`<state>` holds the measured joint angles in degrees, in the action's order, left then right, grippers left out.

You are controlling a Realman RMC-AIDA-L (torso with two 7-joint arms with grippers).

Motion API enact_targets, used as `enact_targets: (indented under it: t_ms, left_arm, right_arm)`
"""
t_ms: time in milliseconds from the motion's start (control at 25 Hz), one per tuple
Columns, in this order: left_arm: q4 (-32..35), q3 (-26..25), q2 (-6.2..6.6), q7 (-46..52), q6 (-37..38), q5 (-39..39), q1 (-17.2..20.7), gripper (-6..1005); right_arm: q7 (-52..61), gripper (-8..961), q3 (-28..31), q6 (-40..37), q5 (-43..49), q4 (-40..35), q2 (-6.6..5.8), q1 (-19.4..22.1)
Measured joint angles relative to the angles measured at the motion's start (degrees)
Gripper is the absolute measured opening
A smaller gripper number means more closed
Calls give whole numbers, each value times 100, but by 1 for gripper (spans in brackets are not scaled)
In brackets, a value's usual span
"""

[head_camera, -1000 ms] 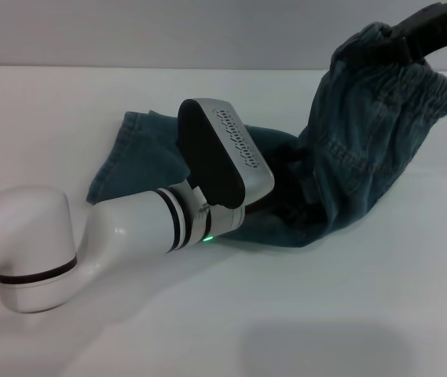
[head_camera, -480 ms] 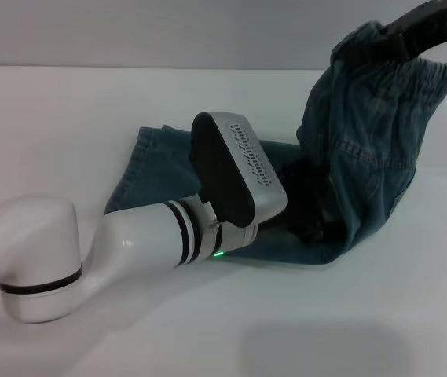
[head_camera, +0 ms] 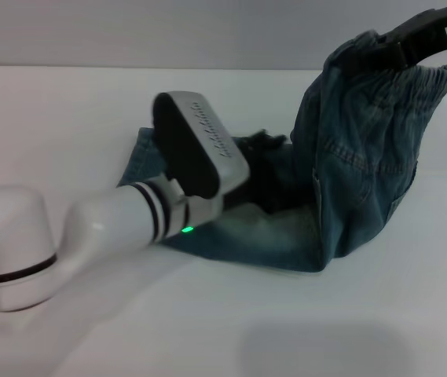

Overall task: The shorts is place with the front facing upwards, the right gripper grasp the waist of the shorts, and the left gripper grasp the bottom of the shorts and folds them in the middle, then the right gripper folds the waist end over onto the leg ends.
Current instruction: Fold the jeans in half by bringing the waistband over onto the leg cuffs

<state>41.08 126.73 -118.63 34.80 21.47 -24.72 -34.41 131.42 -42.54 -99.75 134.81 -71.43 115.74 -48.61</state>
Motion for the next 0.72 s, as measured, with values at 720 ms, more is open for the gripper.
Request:
enact_targets:
  t_ms: [720]
  left_arm:
    - [-128,-2342,-15,-1042,-237,44,571,842]
  right_arm:
    - [-306,26,-403,382,-639,175,47,-29]
